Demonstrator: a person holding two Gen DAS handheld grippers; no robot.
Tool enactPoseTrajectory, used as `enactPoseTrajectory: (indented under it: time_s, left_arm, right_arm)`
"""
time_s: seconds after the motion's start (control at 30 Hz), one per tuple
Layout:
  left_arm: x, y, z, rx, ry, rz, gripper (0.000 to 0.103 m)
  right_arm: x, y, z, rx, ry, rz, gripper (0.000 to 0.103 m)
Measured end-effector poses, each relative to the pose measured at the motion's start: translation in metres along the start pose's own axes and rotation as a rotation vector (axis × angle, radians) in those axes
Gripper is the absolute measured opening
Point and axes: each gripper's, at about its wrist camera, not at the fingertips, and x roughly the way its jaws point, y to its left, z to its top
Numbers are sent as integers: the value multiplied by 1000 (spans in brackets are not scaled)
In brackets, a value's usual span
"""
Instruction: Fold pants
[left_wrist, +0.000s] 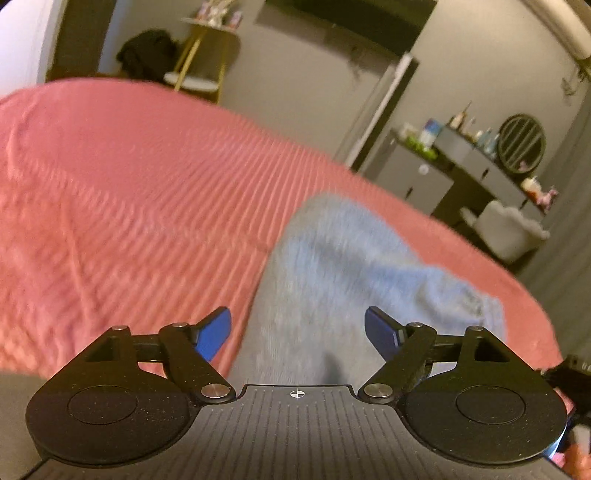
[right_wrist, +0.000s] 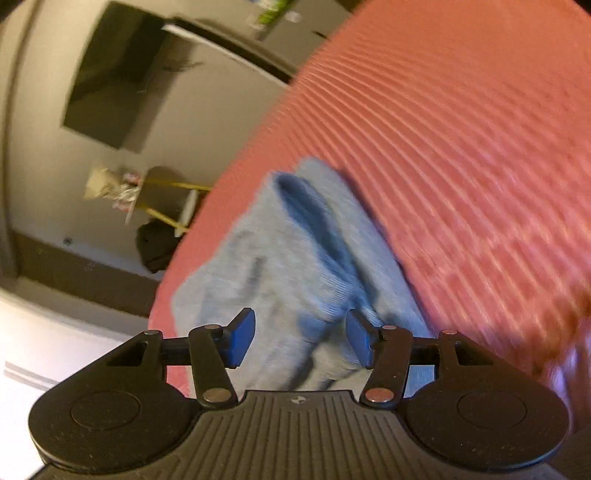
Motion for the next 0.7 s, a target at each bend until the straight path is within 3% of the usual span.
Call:
enactPoseTrajectory:
  time_s: [0.07, 0.1, 0.27, 0.33, 0.47, 0.5, 0.53, 0.7]
  left_arm:
    - [9, 0, -10, 36, 55, 25, 82]
    - [10, 2, -11, 44, 76, 30, 82]
    - [12, 2, -11, 49, 75, 34, 84]
    - [13, 7, -15, 46, 99, 45, 84]
    - [12, 7, -16, 40, 104, 44, 84]
    - [11, 7, -16, 38, 104, 45, 84]
    - [11, 8, -16, 36, 104, 44, 84]
    - [10, 9, -14, 18, 99, 41, 84]
  right_arm:
    - [5, -13, 1, 94, 6, 32, 39]
    - [8, -18, 3, 130, 7, 53, 39]
    - [22, -30, 8, 267, -7, 94, 52]
    - [26, -32, 8, 300, -17, 101, 52]
    - [32, -20, 6, 243, -23, 101, 51]
    - [36, -18, 4, 238, -8, 119, 37]
    - [42, -16, 3, 232, -2, 121, 30]
    - [53, -2, 1, 129, -40, 12, 34]
